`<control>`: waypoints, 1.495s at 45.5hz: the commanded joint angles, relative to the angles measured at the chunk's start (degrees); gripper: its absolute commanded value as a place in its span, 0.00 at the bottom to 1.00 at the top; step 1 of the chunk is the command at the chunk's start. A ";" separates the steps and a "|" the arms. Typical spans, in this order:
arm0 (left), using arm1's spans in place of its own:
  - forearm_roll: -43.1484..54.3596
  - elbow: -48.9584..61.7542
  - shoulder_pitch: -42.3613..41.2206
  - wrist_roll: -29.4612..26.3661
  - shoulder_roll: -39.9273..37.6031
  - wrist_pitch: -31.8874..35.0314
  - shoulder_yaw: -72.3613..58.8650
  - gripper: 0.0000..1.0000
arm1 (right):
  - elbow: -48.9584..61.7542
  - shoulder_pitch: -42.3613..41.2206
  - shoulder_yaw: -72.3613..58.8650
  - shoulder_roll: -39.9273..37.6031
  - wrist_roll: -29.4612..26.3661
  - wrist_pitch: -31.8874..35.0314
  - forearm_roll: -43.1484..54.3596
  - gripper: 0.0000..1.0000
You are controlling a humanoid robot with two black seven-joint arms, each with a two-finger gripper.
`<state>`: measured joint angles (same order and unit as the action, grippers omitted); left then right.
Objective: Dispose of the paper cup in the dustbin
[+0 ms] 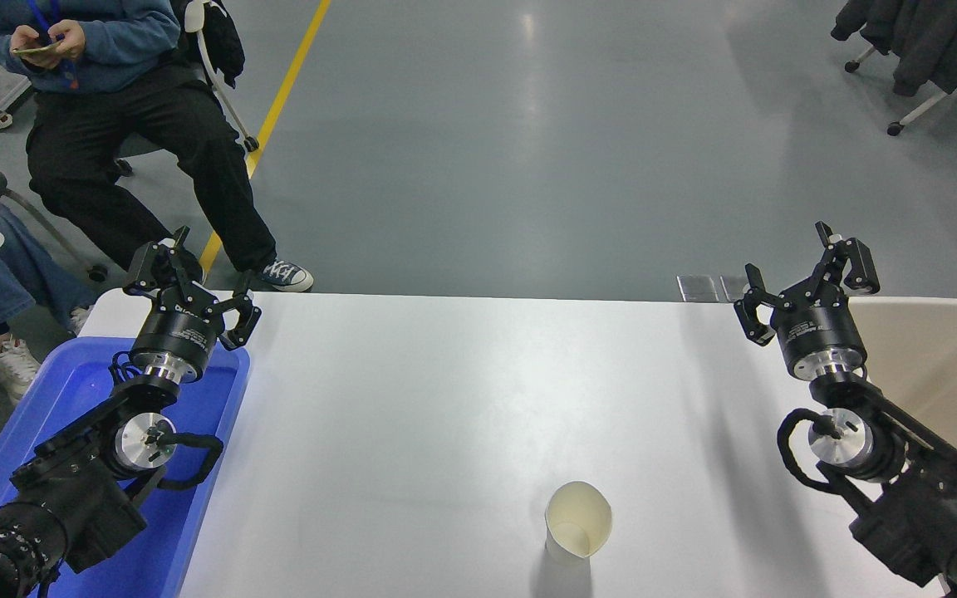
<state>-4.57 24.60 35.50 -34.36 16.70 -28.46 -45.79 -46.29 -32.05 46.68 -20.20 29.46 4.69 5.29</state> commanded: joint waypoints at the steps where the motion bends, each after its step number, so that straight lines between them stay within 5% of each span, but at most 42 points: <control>1: 0.00 0.00 0.01 0.00 0.00 0.07 0.00 1.00 | -10.74 -0.12 -6.51 -7.48 -3.27 -4.77 0.77 1.00; 10: 0.00 0.00 -0.08 0.00 0.00 -0.02 0.00 1.00 | -21.20 -0.47 -9.77 -12.14 -5.28 -16.46 9.90 1.00; 16: 0.00 0.00 0.01 0.00 0.00 -0.02 0.00 1.00 | -25.95 -1.70 -11.88 -18.20 -15.75 -13.92 20.27 1.00; 23: 0.00 0.00 0.01 0.00 0.00 -0.02 0.00 1.00 | -29.64 -2.49 -15.30 -22.69 -15.58 -11.02 33.28 1.00; 42: 0.00 0.00 0.01 0.00 0.00 -0.02 0.00 1.00 | -37.12 -13.03 -37.00 -27.35 -15.05 -13.39 48.84 1.00; 68: 0.00 0.00 0.01 0.00 0.00 0.07 0.00 1.00 | -36.77 -38.88 -70.67 -20.15 -12.85 -13.39 56.58 1.00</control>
<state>-4.57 24.61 35.49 -34.36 16.70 -28.45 -45.79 -83.33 -62.06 -11.09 -44.58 15.54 -8.63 58.30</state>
